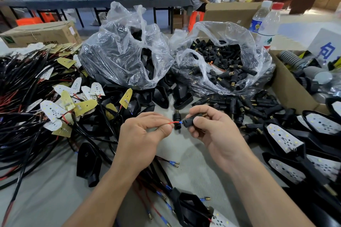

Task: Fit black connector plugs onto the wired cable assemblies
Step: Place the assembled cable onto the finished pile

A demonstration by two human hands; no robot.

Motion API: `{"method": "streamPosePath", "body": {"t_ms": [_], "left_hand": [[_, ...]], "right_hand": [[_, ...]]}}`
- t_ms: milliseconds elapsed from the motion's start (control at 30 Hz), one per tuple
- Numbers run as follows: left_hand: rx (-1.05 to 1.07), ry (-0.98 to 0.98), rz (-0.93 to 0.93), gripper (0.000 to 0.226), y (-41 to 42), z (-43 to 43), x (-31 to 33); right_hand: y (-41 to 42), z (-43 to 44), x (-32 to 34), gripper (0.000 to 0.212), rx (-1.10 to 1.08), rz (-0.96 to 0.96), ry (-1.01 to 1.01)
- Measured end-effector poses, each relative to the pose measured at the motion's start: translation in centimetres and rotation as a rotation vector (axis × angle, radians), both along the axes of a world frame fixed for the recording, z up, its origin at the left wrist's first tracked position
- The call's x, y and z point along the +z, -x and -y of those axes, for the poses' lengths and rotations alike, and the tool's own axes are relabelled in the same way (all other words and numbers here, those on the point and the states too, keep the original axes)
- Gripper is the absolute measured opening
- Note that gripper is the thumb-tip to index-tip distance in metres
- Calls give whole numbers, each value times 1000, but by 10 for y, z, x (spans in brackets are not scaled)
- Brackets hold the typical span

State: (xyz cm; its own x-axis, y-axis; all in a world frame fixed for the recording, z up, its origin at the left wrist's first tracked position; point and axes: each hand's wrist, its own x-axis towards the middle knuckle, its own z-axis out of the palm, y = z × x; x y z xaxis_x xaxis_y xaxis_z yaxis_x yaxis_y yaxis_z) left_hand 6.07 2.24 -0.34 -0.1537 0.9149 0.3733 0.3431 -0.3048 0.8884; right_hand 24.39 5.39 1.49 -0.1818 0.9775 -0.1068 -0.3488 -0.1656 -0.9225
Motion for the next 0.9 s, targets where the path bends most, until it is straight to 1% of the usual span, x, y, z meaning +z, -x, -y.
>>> {"method": "streamPosePath", "body": {"t_ms": [67, 133, 233, 300, 367, 500, 533, 567, 633, 700, 767, 867, 900], "left_hand": [[3, 29, -18, 33, 1, 0, 0], [12, 46, -110, 29, 0, 1, 0], [38, 30, -263, 25, -7, 5, -2], [87, 30, -305, 28, -8, 6, 0], [139, 45, -327, 35, -5, 6, 3], [155, 89, -343, 19, 5, 4, 6], [147, 102, -334, 20, 5, 3, 6], [138, 109, -319, 24, 5, 3, 6], [115, 95, -305, 29, 1, 3, 6], [92, 69, -332, 29, -4, 3, 5], [79, 65, -359, 27, -7, 5, 4], [105, 99, -353, 32, -1, 5, 4], [113, 110, -343, 31, 2, 5, 4]], "right_hand": [[-1, 0, 1, 26, 23, -67, 35], [0, 1, 1, 24, 62, -119, 55], [7, 5, -2, 20, 113, -22, -6], [11, 7, -3, 19, 99, 13, -34], [10, 6, -1, 19, 54, -18, -33], [3, 2, 2, 18, -30, -125, 7], [2, 2, 2, 18, -39, -145, 16], [1, 2, 2, 18, -38, -147, 18], [3, 4, 1, 18, -4, -91, 1], [7, 8, -2, 18, 59, -23, -23], [10, 9, -3, 18, 79, 5, -35], [7, 7, -1, 16, 30, -31, -31], [5, 6, -1, 16, 14, -53, -23]]}}
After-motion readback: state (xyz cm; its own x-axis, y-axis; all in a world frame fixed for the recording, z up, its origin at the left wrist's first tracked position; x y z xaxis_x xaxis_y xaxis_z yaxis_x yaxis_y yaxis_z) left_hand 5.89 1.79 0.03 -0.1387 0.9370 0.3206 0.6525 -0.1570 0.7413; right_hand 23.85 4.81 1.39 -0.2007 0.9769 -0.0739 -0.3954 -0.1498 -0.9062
